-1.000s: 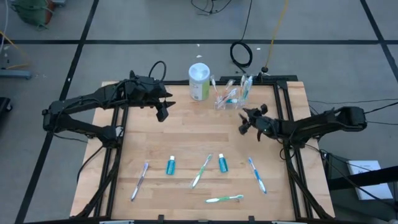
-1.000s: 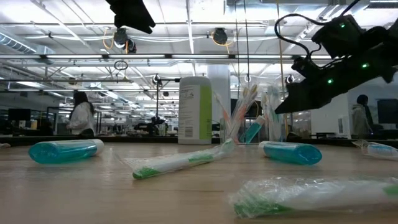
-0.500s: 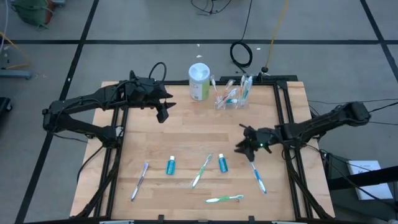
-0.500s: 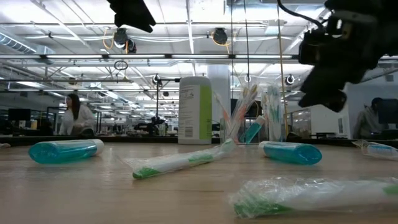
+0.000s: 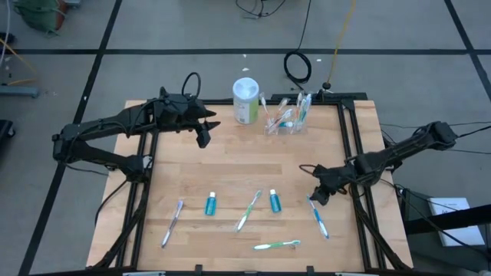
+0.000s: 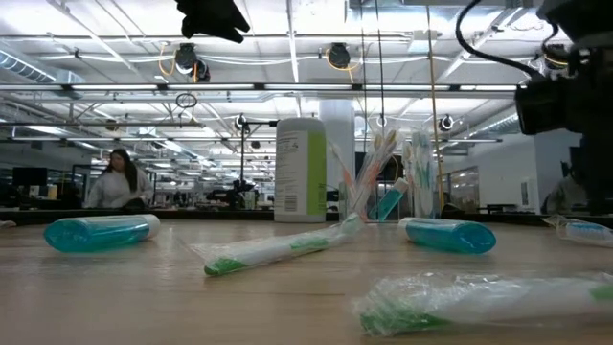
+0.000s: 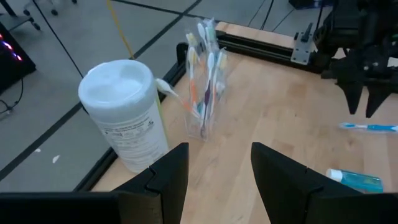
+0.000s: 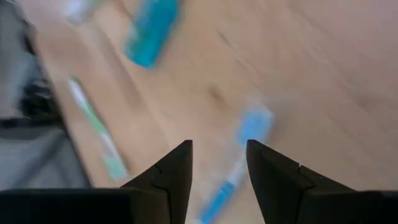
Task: Pick & Place toothbrushing station
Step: Put the blue toothbrush into the transparent organizer
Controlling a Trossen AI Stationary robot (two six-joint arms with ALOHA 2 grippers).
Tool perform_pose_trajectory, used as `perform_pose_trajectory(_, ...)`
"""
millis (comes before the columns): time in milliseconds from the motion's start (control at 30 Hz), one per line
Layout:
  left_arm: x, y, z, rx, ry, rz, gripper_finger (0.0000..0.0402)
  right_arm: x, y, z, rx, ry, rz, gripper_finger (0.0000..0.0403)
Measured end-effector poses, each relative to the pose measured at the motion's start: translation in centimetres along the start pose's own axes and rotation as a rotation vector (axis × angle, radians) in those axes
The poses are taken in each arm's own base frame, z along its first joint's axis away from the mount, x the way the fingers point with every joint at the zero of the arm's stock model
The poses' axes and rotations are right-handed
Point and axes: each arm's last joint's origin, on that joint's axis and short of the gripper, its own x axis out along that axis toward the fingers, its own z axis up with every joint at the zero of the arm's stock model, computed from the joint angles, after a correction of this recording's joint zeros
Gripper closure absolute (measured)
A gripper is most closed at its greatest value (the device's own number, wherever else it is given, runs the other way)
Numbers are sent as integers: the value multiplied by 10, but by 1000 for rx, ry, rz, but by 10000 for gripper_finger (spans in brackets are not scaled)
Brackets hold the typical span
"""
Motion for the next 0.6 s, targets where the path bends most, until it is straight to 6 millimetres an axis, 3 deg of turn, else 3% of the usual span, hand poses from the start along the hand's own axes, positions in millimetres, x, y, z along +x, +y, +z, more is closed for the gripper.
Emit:
perform_pose_trajectory(400, 0, 0, 4, -42, -42, -4, 224, 5, -2, -16, -70, 85, -76, 261)
perform_pose_trajectory(600, 0, 0, 4, -45, -43, -5, 224, 23, -1, -19, -123, 39, -84, 261)
